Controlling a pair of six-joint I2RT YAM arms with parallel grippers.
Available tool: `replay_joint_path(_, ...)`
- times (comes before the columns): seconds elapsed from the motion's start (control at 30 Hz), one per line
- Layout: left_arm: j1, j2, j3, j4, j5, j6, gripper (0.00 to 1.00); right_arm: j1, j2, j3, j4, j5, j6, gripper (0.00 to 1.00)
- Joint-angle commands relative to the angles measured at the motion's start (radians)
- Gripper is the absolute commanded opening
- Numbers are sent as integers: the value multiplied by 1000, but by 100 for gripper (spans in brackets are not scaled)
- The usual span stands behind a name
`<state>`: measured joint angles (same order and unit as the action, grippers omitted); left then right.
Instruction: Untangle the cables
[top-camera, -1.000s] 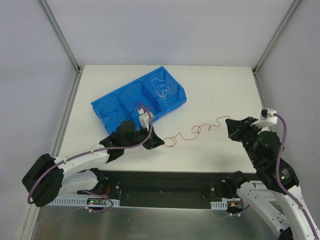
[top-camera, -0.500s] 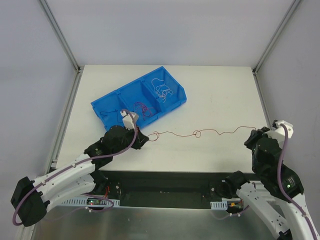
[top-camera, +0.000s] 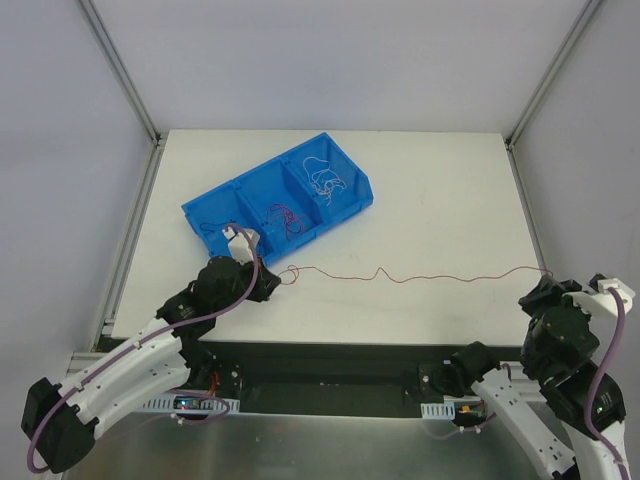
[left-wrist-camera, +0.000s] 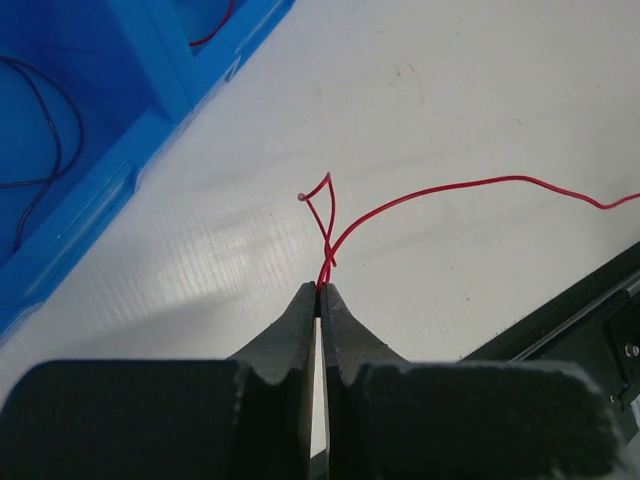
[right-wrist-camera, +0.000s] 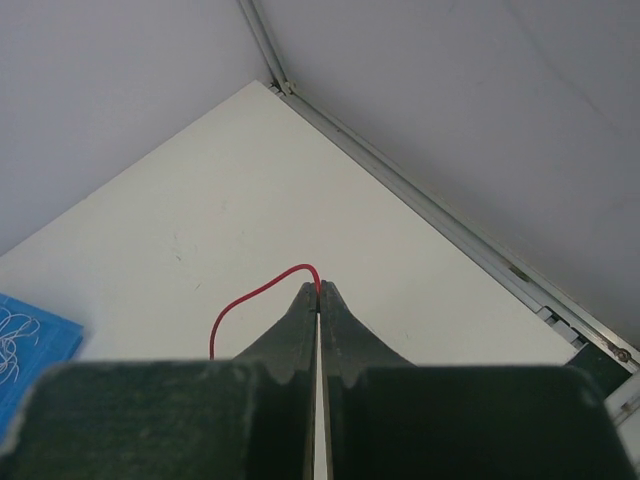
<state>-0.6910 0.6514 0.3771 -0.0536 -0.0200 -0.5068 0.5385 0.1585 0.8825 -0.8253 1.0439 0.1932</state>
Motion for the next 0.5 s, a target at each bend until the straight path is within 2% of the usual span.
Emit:
replay_joint_path(0.0, 25, 2, -7, -25, -8, -13, 0, -2, -31, 35, -11, 90, -12, 0)
replay_joint_path(0.33, 57, -6, -4, -45, 3, -12, 0, 9, -74, 56, -17, 134, -34, 0)
replay_joint_path(0.47, 65, -7, 3, -46, 5, -16, 0, 17, -79, 61, -18, 93, -34, 0)
